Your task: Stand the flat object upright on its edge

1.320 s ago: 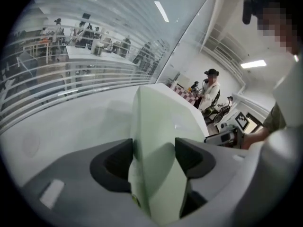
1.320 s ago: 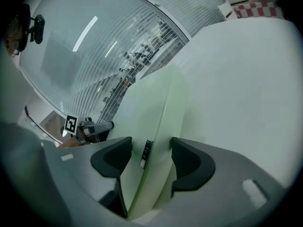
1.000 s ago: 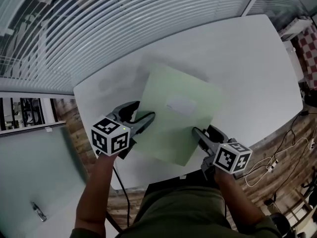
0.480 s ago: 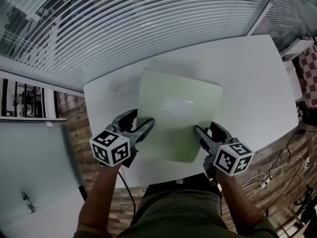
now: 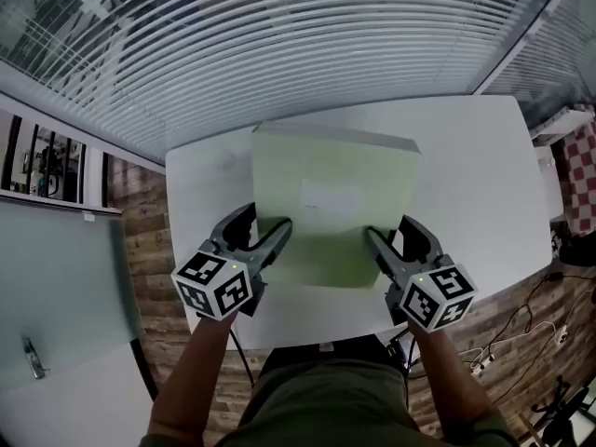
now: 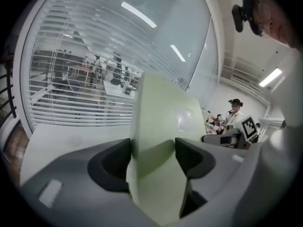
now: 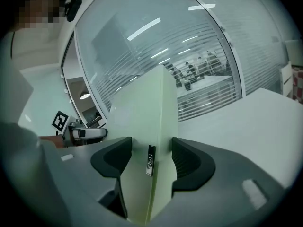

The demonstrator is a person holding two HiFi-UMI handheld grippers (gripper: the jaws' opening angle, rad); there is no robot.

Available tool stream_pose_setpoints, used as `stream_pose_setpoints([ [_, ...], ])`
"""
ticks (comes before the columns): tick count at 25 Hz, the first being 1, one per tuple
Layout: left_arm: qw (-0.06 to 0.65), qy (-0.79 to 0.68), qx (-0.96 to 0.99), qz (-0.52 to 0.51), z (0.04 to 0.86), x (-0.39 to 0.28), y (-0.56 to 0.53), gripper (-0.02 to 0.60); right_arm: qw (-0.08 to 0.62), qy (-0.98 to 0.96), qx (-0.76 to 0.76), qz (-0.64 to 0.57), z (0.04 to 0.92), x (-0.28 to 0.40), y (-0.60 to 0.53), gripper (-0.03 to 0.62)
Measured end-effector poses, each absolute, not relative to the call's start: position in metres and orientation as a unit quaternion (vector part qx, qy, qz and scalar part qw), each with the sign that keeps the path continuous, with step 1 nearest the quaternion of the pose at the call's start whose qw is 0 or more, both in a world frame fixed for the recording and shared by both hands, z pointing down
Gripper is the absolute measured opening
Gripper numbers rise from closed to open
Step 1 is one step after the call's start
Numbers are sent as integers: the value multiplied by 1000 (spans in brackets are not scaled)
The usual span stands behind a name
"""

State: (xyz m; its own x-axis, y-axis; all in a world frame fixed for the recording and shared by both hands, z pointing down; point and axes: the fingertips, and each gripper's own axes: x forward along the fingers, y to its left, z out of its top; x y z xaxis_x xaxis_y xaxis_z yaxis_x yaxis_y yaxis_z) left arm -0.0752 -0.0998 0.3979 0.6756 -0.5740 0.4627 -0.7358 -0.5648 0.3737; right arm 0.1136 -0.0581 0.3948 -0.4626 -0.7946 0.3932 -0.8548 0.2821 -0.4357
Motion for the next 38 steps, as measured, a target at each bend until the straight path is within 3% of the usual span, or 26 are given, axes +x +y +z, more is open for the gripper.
stream_pose_setpoints([
  [38, 228, -478, 844, 85, 396, -83, -103, 279, 81, -885, 455, 60, 370, 99, -113, 262],
])
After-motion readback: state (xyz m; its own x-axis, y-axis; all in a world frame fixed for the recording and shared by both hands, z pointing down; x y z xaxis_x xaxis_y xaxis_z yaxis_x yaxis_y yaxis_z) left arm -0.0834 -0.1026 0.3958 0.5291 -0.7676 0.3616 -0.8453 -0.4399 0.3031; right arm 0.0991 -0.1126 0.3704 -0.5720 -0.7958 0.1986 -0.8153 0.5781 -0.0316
